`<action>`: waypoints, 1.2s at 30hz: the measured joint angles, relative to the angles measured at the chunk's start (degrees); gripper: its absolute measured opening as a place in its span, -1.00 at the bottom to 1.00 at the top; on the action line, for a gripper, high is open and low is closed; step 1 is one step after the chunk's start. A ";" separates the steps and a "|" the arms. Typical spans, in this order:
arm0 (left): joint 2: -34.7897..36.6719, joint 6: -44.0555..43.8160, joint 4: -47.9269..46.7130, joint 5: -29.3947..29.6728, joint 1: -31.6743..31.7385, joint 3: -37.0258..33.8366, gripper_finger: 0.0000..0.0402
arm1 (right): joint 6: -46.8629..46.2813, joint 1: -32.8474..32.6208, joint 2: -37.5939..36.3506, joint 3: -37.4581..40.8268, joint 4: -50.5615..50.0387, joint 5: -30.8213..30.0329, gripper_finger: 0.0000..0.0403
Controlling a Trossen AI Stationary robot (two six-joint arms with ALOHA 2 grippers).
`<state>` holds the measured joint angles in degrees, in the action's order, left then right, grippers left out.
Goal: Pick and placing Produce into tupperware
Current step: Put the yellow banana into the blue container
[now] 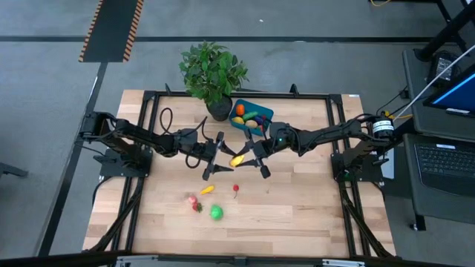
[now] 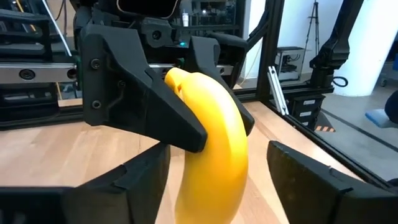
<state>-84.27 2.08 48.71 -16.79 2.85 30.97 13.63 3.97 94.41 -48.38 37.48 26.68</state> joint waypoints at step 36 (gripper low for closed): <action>18.12 5.47 -13.96 3.51 1.38 -9.24 0.37 | 0.13 14.26 -18.62 -0.07 -37.95 -2.31 -0.37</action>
<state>-66.15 7.55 34.75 -13.28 4.23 21.73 13.76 18.24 75.79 -48.45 -0.47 24.36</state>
